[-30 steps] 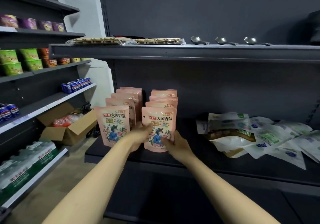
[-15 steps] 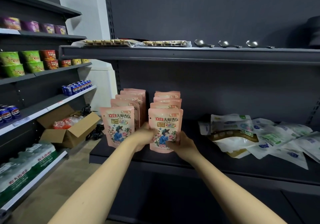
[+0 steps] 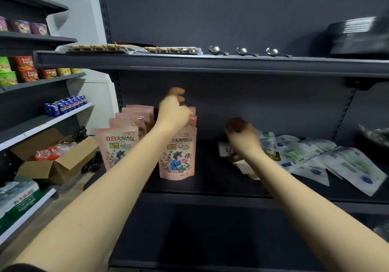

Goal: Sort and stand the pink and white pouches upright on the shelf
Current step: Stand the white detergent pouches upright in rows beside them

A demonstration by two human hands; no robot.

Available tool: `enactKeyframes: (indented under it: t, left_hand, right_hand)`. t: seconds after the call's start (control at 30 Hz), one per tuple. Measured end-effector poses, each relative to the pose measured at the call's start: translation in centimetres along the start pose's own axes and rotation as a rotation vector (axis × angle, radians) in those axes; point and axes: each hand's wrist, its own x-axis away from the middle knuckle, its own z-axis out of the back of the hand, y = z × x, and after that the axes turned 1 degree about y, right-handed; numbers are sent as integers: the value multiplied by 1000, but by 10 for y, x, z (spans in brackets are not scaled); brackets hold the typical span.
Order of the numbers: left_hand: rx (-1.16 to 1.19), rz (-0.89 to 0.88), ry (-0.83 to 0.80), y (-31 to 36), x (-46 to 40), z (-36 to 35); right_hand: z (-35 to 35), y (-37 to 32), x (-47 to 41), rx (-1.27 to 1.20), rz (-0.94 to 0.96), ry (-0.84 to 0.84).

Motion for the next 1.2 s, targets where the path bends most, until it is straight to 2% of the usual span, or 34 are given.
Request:
enactKeyframes:
  t: [0.1,0.3,0.47,0.77,0.9,1.2]
  left_hand:
    - [-4,-32,-84,15,2,-37]
    - [-27,55,-248,26,12,-120]
    - [-33,126,-264,29,12,-154]
    - [-20,141,-260,5,-18,-180]
    - [-49,224,-226,-13,-41,-185]
    - [-50,483,-276,-88,-55,-218]
  right_hand:
    - [40,10,2,28,2,58]
    - [100,73,13,14,-207,110]
    - [125,107,13,28,-279,96]
    - [105,131,-36,-15,-324,80]
    - [91,136,-63,16,-290,53]
    - [37,149,-105,117,-232,-38]
